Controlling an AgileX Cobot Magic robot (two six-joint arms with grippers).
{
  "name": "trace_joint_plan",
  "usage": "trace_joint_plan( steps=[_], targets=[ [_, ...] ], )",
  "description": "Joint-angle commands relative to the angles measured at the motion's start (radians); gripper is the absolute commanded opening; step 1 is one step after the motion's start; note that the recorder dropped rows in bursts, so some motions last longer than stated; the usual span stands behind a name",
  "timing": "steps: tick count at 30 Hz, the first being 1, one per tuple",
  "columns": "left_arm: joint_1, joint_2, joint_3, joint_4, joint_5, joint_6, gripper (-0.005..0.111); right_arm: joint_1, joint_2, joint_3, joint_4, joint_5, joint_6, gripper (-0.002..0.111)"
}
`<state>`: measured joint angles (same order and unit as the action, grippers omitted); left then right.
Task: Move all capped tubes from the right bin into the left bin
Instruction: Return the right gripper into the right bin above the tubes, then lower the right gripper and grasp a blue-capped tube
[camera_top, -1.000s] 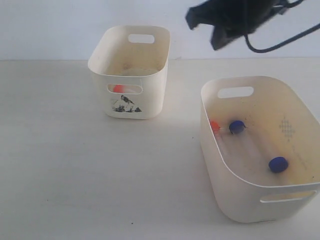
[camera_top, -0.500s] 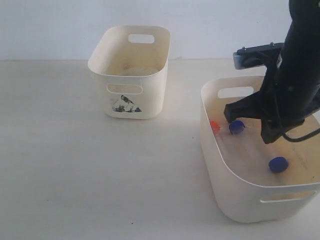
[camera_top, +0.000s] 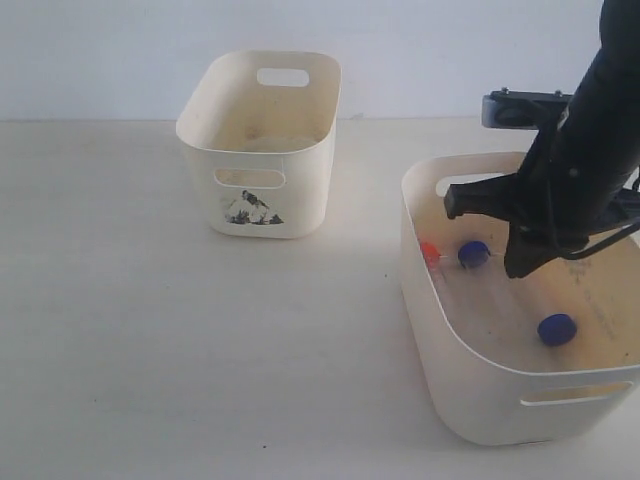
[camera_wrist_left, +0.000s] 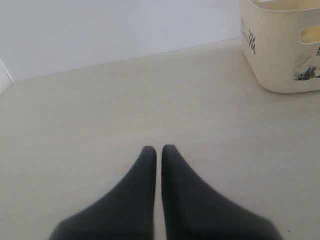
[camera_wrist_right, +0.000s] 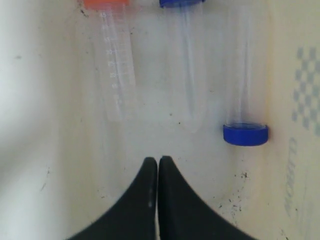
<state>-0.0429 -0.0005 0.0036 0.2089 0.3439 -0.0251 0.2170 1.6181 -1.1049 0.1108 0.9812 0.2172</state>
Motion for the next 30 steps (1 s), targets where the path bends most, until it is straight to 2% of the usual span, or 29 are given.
trace_joint_plan(
  steps=[1,10,30],
  targets=[
    [-0.001,0.0,-0.004,-0.003,-0.003,-0.01,0.004,-0.009,-0.001,0.001,0.001,-0.025,-0.016,0.0],
    [-0.001,0.0,-0.004,-0.003,-0.003,-0.01,0.004,-0.009,-0.001,0.001,0.0,-0.059,-0.025,0.0],
    [-0.001,0.0,-0.004,-0.003,-0.003,-0.01,0.004,-0.009,0.188,0.001,0.01,-0.095,-0.056,0.0]
  ],
)
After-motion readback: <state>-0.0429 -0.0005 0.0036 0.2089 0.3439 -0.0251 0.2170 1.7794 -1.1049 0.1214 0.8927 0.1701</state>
